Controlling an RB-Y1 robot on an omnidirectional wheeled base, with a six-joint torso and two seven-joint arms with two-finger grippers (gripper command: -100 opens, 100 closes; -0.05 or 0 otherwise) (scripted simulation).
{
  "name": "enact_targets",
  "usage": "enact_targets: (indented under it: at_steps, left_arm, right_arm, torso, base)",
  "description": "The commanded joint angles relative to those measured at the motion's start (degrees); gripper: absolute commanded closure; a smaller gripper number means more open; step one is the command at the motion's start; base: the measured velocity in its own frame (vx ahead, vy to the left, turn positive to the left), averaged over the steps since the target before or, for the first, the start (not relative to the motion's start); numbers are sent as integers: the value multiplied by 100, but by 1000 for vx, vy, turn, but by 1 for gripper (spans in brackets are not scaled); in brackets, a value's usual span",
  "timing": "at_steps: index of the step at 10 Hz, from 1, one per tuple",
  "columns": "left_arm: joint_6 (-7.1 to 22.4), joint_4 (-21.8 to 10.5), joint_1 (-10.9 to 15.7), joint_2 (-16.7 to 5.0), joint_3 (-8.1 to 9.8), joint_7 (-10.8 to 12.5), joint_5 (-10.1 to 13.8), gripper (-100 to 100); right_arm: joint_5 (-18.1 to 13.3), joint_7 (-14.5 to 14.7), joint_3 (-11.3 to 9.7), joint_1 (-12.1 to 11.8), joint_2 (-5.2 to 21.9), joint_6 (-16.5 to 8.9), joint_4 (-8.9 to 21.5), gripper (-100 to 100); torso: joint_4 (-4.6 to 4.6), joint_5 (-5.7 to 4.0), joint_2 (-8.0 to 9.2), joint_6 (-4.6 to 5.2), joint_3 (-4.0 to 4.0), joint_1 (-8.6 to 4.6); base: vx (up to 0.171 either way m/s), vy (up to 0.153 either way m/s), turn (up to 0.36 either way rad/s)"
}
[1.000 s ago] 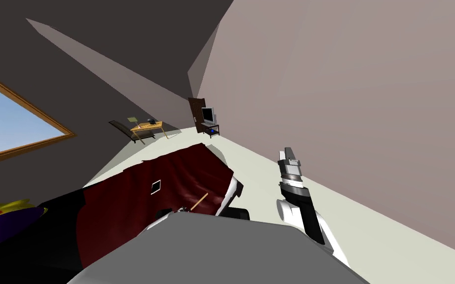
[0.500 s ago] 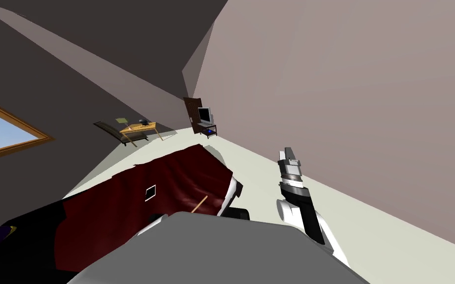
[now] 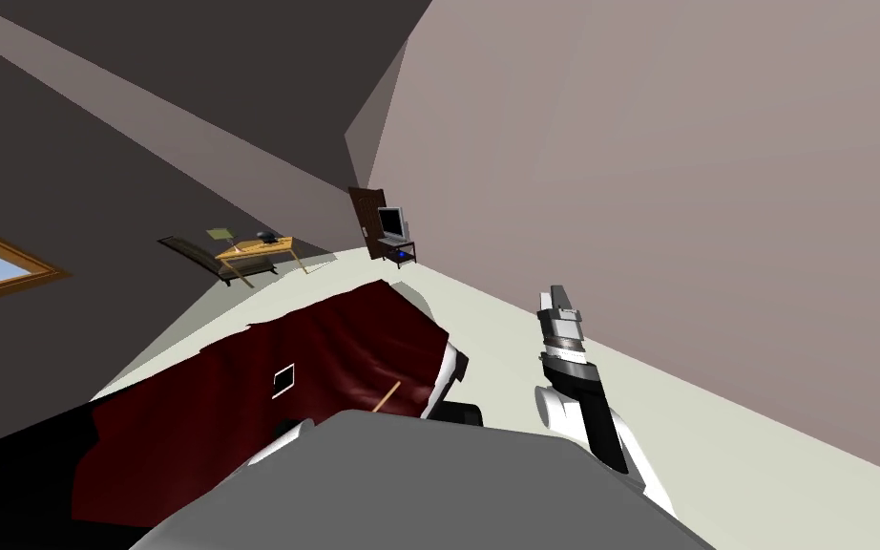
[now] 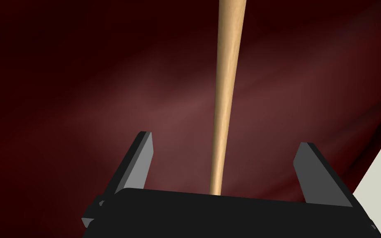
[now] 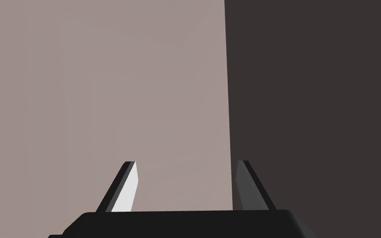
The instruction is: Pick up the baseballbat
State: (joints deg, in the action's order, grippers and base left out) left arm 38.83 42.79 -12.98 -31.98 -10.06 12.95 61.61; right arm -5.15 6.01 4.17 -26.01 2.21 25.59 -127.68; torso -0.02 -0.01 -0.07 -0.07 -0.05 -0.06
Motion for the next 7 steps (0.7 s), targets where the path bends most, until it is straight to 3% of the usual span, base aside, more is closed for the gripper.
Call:
enact_targets:
  at_steps: [1,2,7]
  left_arm:
    - [0,0,0,0,0,0,0,0]
    - [-126,99,-173,111,15,166,-91,-100]
    - [-496,390,-690,442,58,653,-361,-100]
  right_arm:
    - [0,0,0,0,0,0,0,0]
    - [0,0,0,0,0,0,0,0]
    - [0,0,0,0,0,0,0,0]
  torso:
    - [0,0,0,0,0,0]
    - [0,-1,0,0,0,-3]
    - [1,3,4,-1,2,13]
  base:
    - [0,0,0]
    - [4,27,-209]
    - [-2,60,-184]
